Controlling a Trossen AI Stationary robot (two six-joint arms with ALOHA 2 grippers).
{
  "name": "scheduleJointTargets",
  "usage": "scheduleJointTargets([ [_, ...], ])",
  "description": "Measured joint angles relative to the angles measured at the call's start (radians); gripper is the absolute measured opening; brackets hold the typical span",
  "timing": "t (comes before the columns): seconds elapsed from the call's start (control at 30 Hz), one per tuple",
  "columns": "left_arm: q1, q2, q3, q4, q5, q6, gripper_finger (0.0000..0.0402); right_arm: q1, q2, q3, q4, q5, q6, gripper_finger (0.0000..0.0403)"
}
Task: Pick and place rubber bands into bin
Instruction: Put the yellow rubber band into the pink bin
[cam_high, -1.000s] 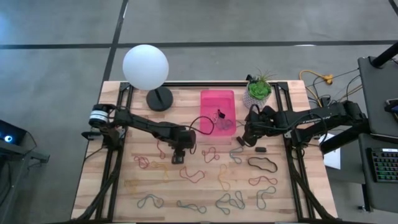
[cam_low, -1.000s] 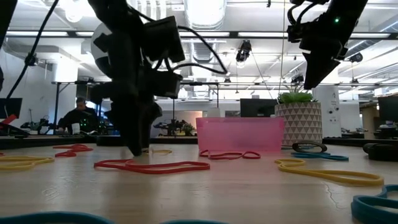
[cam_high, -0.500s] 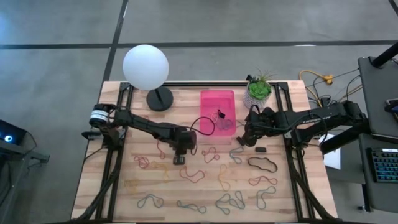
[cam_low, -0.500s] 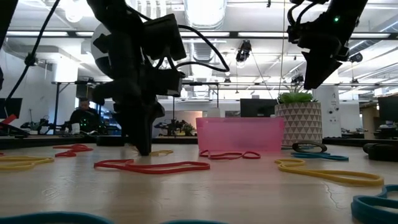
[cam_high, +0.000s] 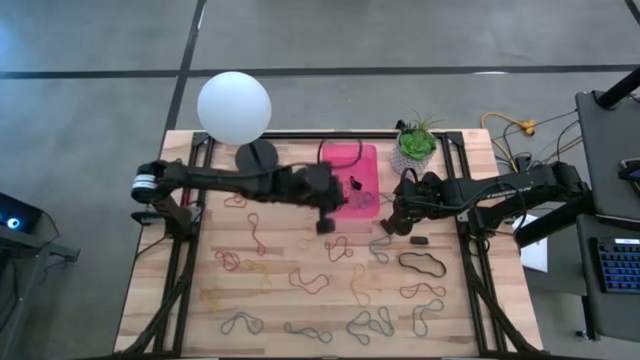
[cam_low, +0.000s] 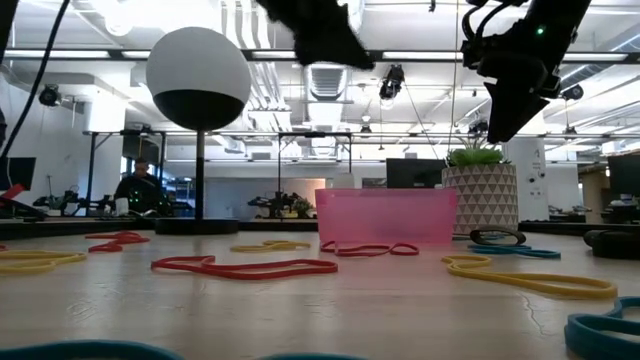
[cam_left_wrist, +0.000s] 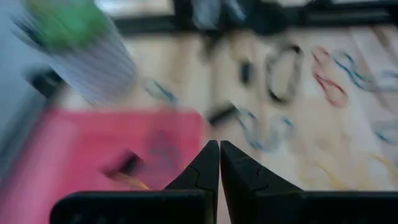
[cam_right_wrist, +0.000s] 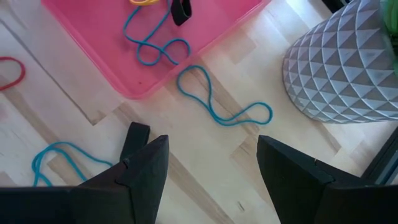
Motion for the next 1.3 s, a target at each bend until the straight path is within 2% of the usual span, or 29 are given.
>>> scheduleJointTargets([
  [0.13,0.054,0.012,0.076,-0.151,0.022,0.017,0.0000,0.000,0.000,0.000,-0.007,-0.002,0.000,0.0231],
  [0.2,0.067,0.027,0.067,-0.306,0.075,-0.006,0.0000,0.000,0.000,0.000,-0.010,-0.005,0.001,0.0231],
  [0.3,0.048,0.043,0.004,-0.411,0.104,-0.035,0.0000,0.000,0.000,0.000,-0.014,-0.007,-0.001,0.0231],
  [0.43,0.014,0.045,-0.113,-0.338,0.157,-0.181,0.0022,0.000,0.000,0.000,-0.013,-0.001,-0.001,0.0231],
  [0.6,-0.033,0.065,-0.233,-0.202,0.206,-0.396,0.0083,0.000,0.000,-0.011,-0.010,0.000,-0.002,0.0231],
  [0.67,-0.052,0.075,-0.251,-0.143,0.207,-0.420,0.0111,0.000,0.000,-0.019,-0.010,0.001,-0.006,0.0231],
  [0.77,-0.070,0.082,-0.287,-0.160,0.203,-0.422,0.0148,0.000,0.000,-0.034,-0.007,0.001,-0.009,0.0231],
  [0.87,-0.082,0.107,-0.299,-0.125,0.185,-0.441,0.0171,0.000,0.000,-0.056,-0.007,0.001,-0.009,0.0231],
  [0.93,-0.087,0.126,-0.298,-0.120,0.179,-0.448,0.0176,0.000,0.000,-0.072,-0.007,0.001,-0.009,0.0231],
  [1.17,-0.099,0.209,-0.296,-0.083,0.049,-0.498,0.0177,0.000,0.000,-0.092,-0.008,0.000,-0.006,0.0231],
  [1.3,-0.100,0.244,-0.292,-0.066,0.008,-0.509,0.0152,0.000,0.000,-0.092,-0.007,0.000,-0.004,0.0231],
])
